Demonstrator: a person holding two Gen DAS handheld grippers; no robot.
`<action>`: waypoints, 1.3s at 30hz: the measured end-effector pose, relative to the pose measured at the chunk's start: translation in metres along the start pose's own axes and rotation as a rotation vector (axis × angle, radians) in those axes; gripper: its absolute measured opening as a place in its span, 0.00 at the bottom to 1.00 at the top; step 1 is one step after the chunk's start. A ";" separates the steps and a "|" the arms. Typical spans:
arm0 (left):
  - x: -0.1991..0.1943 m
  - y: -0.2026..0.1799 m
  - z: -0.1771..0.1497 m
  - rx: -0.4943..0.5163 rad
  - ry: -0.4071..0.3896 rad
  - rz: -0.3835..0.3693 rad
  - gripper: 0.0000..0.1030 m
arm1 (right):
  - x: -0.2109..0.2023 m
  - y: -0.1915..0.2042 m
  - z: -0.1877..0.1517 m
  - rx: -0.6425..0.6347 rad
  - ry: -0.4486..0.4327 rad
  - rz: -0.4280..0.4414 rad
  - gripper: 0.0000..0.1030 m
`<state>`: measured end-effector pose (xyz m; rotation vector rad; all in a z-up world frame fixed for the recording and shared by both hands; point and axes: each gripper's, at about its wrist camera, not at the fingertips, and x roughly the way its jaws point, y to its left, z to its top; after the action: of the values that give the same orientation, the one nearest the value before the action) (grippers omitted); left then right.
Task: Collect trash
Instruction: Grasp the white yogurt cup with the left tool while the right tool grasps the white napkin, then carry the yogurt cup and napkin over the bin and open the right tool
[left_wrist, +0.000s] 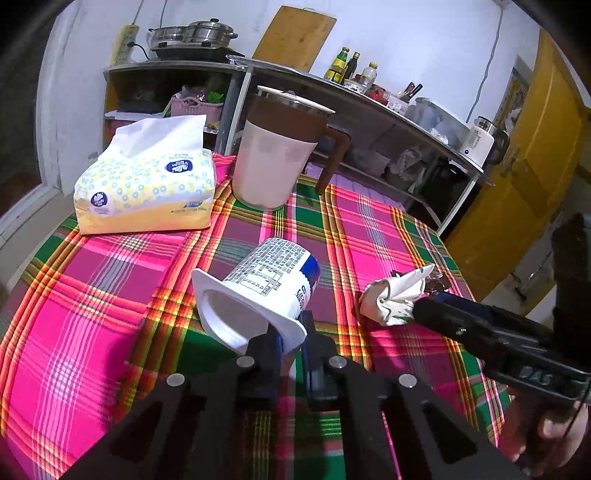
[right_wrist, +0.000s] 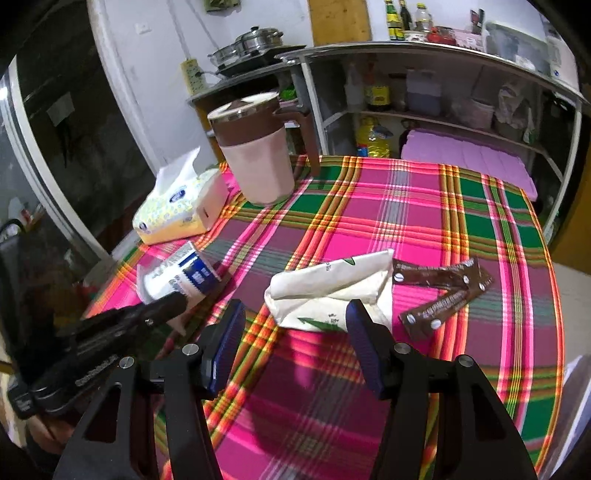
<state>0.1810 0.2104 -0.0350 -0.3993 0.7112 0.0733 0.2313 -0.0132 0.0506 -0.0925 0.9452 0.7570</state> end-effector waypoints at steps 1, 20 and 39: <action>0.000 0.001 0.000 -0.001 0.001 -0.003 0.09 | 0.004 0.002 0.000 -0.020 0.013 -0.003 0.56; -0.014 0.021 -0.005 -0.039 -0.020 -0.002 0.09 | 0.053 0.029 0.001 -0.129 0.051 -0.254 0.37; -0.038 -0.012 -0.024 0.021 -0.019 -0.026 0.09 | -0.025 0.025 -0.023 -0.065 -0.046 -0.103 0.19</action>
<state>0.1400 0.1929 -0.0228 -0.3876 0.6870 0.0453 0.1905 -0.0172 0.0616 -0.1788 0.8661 0.6918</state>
